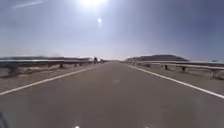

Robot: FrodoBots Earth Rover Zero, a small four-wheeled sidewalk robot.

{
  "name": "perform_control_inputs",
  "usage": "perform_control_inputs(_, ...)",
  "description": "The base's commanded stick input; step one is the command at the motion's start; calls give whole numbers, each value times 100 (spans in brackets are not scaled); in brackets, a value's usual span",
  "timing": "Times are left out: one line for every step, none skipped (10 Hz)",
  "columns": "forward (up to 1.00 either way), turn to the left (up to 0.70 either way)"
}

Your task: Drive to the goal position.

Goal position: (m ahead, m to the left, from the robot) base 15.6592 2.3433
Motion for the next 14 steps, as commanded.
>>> perform_control_inputs(100, 0)
perform_control_inputs(100, 0)
perform_control_inputs(100, 0)
perform_control_inputs(100, 0)
perform_control_inputs(100, 0)
perform_control_inputs(100, 0)
perform_control_inputs(100, 0)
perform_control_inputs(100, 0)
perform_control_inputs(100, 0)
perform_control_inputs(100, 0)
perform_control_inputs(100, 0)
perform_control_inputs(100, 0)
perform_control_inputs(100, 0)
perform_control_inputs(100, 0)
